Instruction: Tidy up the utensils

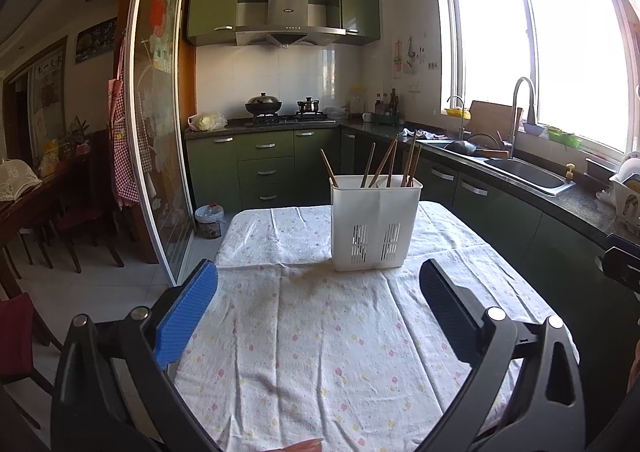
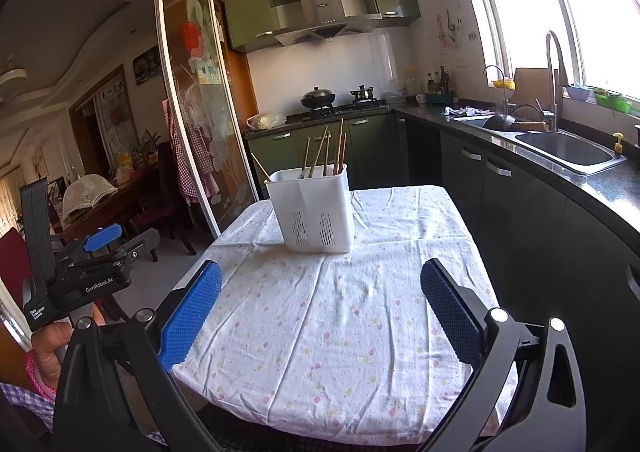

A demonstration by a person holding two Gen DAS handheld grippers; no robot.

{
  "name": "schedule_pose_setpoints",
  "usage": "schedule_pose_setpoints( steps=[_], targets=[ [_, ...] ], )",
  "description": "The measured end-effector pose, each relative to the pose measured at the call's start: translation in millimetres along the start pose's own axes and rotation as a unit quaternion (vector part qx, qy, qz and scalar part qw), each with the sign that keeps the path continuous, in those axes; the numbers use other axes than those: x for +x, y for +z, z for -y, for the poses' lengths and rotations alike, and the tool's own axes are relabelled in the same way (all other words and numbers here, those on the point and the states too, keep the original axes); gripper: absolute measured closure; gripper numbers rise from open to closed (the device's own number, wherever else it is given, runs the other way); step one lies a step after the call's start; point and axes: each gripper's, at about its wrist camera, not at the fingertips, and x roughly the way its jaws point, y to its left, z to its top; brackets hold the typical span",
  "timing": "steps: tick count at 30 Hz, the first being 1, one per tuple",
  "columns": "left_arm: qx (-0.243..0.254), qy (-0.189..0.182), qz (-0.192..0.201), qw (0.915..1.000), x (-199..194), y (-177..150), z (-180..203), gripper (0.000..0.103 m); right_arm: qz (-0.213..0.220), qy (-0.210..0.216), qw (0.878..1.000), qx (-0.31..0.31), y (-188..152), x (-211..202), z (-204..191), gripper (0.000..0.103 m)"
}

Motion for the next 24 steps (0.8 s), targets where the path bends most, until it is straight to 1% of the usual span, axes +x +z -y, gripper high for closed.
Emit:
schedule_pose_setpoints(
  steps=[8,13,24],
  targets=[
    [-0.001,0.007,0.006,1.0000,-12,1,-5,0.007,0.024,0.009,1.000,-0.005,6,-16,-9,0.005],
    [-0.008,0.005,0.008,0.9999,-16,1,-8,0.007,0.022,0.007,1.000,-0.005,7,-15,-9,0.005],
    [-0.007,0.001,0.004,1.0000,-15,0,-8,0.007,0.020,0.003,1.000,0.002,7,-13,-3,0.005]
  ],
)
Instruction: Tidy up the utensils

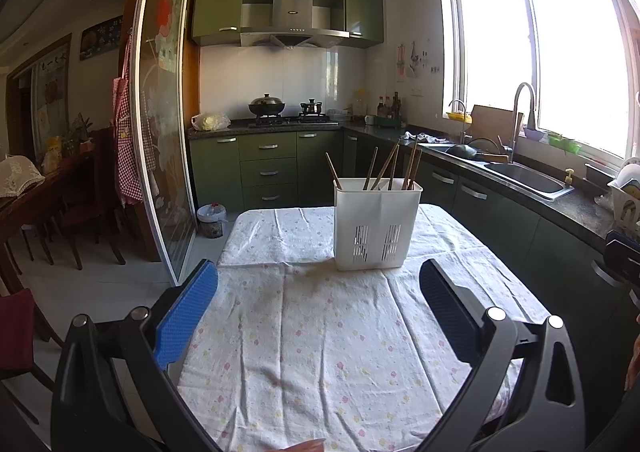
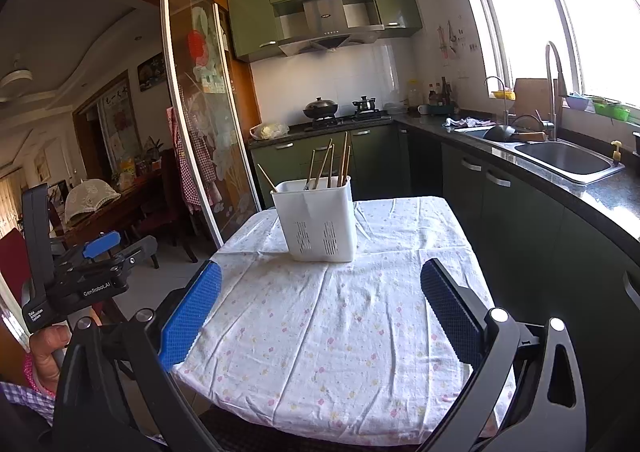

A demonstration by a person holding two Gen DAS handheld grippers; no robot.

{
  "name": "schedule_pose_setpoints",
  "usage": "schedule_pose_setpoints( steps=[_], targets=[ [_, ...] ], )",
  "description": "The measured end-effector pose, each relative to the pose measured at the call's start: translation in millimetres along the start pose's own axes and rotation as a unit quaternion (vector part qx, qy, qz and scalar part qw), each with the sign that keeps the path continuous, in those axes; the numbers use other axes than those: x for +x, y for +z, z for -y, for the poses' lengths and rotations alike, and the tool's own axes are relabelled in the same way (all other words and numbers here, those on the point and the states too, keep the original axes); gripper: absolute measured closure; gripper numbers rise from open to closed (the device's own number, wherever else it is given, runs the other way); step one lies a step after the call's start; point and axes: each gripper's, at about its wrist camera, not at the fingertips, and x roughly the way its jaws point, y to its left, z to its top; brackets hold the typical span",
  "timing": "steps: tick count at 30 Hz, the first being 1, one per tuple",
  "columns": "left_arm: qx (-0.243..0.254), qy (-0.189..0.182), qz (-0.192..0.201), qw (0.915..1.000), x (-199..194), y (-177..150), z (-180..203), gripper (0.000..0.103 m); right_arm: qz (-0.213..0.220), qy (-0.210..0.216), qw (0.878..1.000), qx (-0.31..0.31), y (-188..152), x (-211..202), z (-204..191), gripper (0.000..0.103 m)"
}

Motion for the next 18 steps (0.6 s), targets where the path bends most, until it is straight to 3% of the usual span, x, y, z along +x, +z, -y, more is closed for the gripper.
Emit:
schedule_pose_setpoints(
  steps=[18],
  targets=[
    [-0.001,0.000,-0.001,1.0000,1.3,0.4,1.6,0.007,-0.008,0.004,1.000,0.005,-1.6,4.2,3.4,0.005]
  ],
)
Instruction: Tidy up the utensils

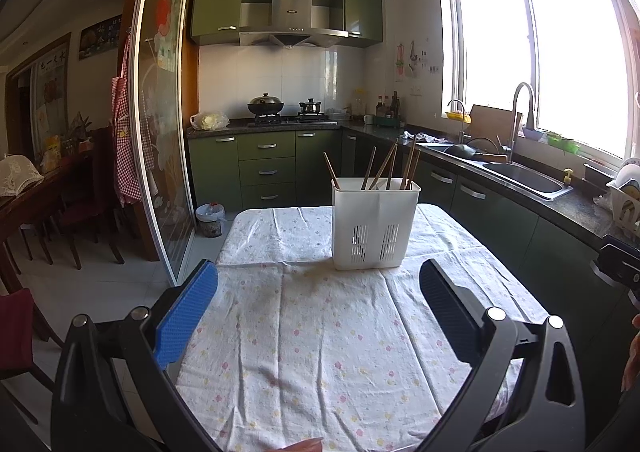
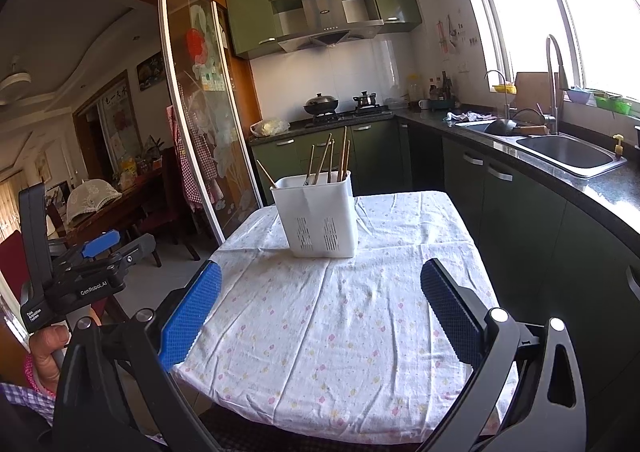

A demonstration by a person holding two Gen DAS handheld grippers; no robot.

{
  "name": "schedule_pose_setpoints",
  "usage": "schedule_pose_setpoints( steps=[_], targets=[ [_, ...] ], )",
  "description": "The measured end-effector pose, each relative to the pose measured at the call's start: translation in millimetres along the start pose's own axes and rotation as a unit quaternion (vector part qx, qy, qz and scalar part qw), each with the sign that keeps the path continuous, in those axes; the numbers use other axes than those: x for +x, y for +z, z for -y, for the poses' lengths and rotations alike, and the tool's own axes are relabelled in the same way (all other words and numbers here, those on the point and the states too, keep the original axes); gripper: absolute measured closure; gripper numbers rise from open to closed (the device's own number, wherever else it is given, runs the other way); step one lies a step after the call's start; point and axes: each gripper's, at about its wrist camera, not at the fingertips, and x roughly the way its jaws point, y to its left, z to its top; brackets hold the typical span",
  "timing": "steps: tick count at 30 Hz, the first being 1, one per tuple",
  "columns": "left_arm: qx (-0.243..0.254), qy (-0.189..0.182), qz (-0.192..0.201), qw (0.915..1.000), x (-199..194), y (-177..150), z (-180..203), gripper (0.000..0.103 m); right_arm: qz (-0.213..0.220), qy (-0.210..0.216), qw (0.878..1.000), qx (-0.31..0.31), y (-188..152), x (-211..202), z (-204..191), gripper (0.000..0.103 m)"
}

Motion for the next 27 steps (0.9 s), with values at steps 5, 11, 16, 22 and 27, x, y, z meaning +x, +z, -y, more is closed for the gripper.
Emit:
schedule_pose_setpoints(
  steps=[5,11,16,22,27],
  targets=[
    [0.000,0.000,0.000,1.0000,0,0,0,0.007,-0.002,0.001,1.000,0.001,0,3,0,0.005],
    [0.000,-0.001,-0.001,1.0000,0,0,0,0.007,-0.004,0.001,1.000,0.002,-1,5,1,0.005],
    [0.000,-0.001,0.000,1.0000,0,-1,0,0.007,-0.008,0.002,1.000,0.002,-3,8,1,0.005],
    [-0.003,-0.001,-0.001,1.0000,0,-1,-2,0.007,-0.011,0.001,1.000,0.001,-4,11,3,0.005],
    [0.007,0.008,-0.004,0.9999,2,-1,0,0.007,-0.012,0.000,1.000,0.000,-4,12,4,0.005]
  ],
)
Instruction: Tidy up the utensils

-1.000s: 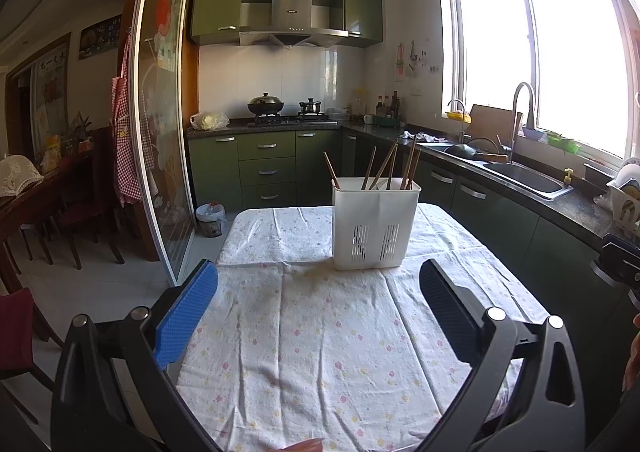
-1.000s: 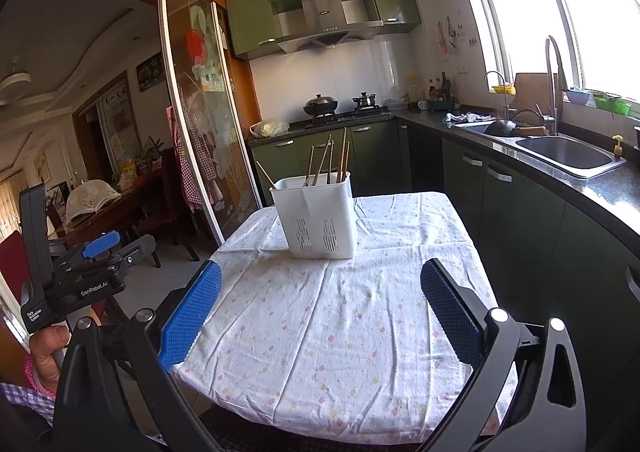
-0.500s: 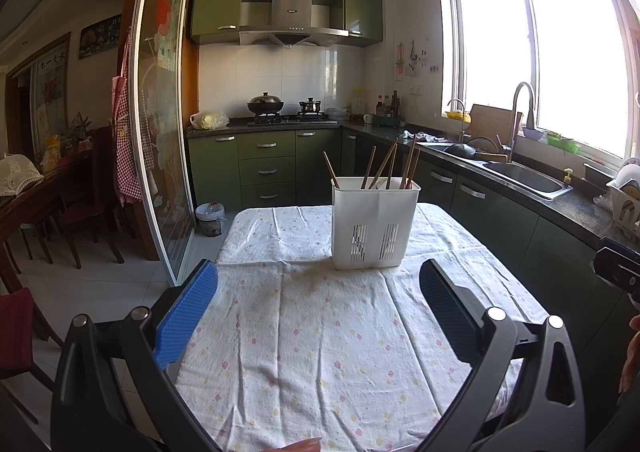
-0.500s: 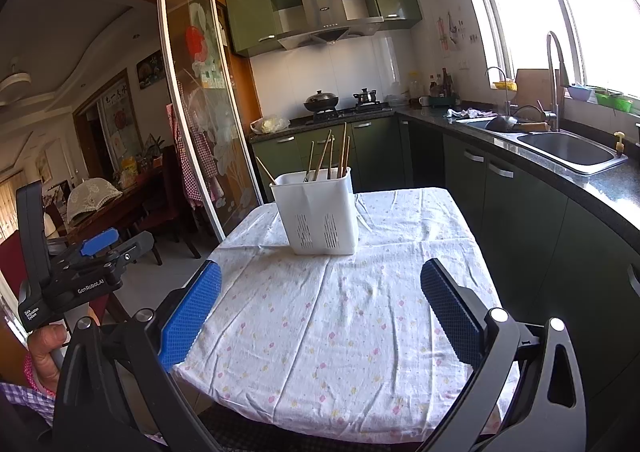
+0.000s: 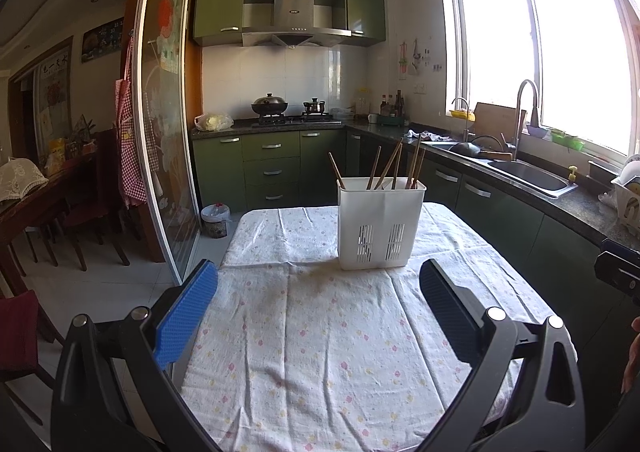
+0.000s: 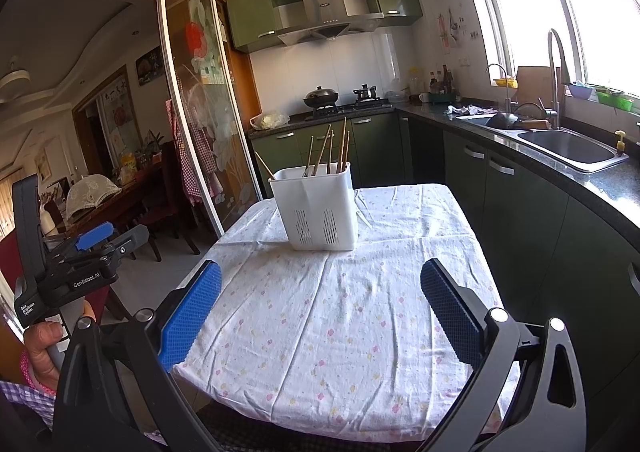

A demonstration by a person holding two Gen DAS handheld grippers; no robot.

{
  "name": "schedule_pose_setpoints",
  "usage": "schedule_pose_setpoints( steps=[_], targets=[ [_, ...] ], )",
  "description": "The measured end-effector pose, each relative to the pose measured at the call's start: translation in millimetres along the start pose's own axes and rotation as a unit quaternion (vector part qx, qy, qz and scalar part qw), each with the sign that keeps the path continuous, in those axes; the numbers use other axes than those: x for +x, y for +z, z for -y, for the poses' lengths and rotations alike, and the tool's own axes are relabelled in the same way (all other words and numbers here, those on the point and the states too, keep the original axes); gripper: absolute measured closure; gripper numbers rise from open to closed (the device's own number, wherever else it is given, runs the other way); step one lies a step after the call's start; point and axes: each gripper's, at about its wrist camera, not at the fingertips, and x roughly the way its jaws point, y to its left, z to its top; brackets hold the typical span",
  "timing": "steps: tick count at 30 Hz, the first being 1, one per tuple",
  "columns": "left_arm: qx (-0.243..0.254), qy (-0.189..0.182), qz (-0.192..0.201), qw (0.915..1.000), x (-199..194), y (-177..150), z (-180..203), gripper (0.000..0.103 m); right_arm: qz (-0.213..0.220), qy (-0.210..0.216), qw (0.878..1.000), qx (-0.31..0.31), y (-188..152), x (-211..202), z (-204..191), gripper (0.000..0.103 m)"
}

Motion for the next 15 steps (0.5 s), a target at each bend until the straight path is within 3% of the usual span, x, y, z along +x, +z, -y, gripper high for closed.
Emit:
schedule_pose_setpoints(
  steps=[7,15],
  targets=[
    [0.013,0.020,0.014,0.9996,0.4,-1.2,2.4,0.007,-0.004,0.000,1.000,-0.001,-0.7,3.1,0.8,0.005],
    [0.013,0.009,0.010,0.9998,-0.6,-0.6,-0.3,0.007,-0.006,-0.001,1.000,-0.001,-1.7,4.9,0.9,0.005]
  ],
)
